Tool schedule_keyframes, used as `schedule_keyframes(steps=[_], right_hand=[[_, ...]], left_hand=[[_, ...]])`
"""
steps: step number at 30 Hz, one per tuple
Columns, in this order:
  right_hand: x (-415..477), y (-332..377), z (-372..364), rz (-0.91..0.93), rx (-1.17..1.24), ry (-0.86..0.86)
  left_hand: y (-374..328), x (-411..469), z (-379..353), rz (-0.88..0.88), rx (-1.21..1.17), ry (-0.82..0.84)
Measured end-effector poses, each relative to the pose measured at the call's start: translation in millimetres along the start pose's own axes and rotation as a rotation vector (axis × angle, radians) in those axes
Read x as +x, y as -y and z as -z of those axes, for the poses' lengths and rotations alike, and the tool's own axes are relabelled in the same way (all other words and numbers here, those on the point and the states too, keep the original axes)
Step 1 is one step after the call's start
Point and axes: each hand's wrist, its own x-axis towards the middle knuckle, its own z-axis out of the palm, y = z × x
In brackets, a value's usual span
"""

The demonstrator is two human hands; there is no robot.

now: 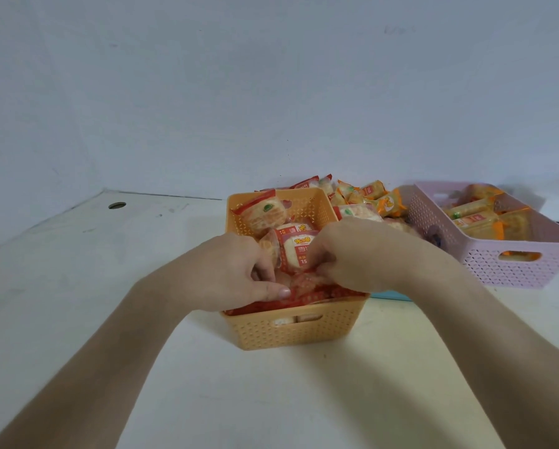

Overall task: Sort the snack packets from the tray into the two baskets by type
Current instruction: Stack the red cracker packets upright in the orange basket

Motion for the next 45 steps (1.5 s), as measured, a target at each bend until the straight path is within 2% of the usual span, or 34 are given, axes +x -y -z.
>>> schedule_keyframes(steps=[2, 5, 9, 11, 14, 16, 19, 21, 23, 25, 29, 31, 34, 37, 38, 41, 45], right_hand=[[-6.9, 6.9, -0.3, 0.012, -0.142, -0.069], [-8.0, 13.8, -6.3, 0.010, -0.183, 0.009], [-0.9, 7.8, -6.1, 0.001, -0.097, 0.203], [-1.1, 0.2, 2.6, 0.007, 0.082, 0.247], [8.8, -18.3, 14.4, -0.003, 0.286, 0.008], [23.3, -27.5, 12.6, -0.016, 0.217, -0.123], [43.9, -26.0, -0.6, -0.021, -0.008, -0.002], [55.8, -23.4, -14.0, -0.059, -0.114, 0.102], [63.8, -23.5, -23.7, -0.096, -0.160, 0.128], [65.6, -24.8, -27.4, -0.112, -0.165, 0.098], [60.4, -26.8, -29.1, -0.109, -0.149, -0.070], [56.7, -30.6, -27.2, -0.117, -0.026, -0.216], [49.8, -37.6, -21.2, -0.148, 0.364, -0.502], [41.1, -43.0, -19.3, -0.254, 0.836, -0.600], [38.0, -44.4, -20.0, -0.282, 0.914, -0.617], [31.2, -46.0, -22.3, -0.297, 0.876, -0.676], [26.3, -46.9, -28.1, -0.319, 0.900, -0.750]], left_hand=[[-0.8, 1.7, 0.1, -0.012, -0.003, 0.016], [-3.5, 4.5, -2.6, -0.038, 0.044, 0.026], [-3.2, 7.9, 0.3, -0.060, 0.095, 0.076], [-1.3, 10.2, 4.4, -0.056, 0.055, 0.093], [2.8, 17.5, 10.8, -0.052, 0.011, -0.033], [6.2, 26.4, 12.3, -0.042, 0.023, -0.136], [11.5, 47.0, 9.6, -0.060, 0.147, -0.136], [12.7, 58.4, 5.2, -0.090, 0.232, -0.053], [13.2, 66.7, -2.3, -0.077, 0.371, 0.034], [12.8, 70.8, -7.2, -0.072, 0.484, 0.042], [16.6, 69.0, -5.2, -0.082, 0.441, -0.018], [16.5, 66.1, -1.6, -0.057, 0.443, -0.042], [14.6, 65.4, 4.8, -0.029, 0.444, 0.028], [11.2, 69.5, 8.1, -0.041, 0.264, 0.118], [9.9, 72.3, 6.7, -0.047, 0.223, 0.132], [3.7, 84.6, -0.6, -0.057, 0.281, 0.125], [-11.4, 95.9, -9.2, -0.003, 0.333, 0.232]])
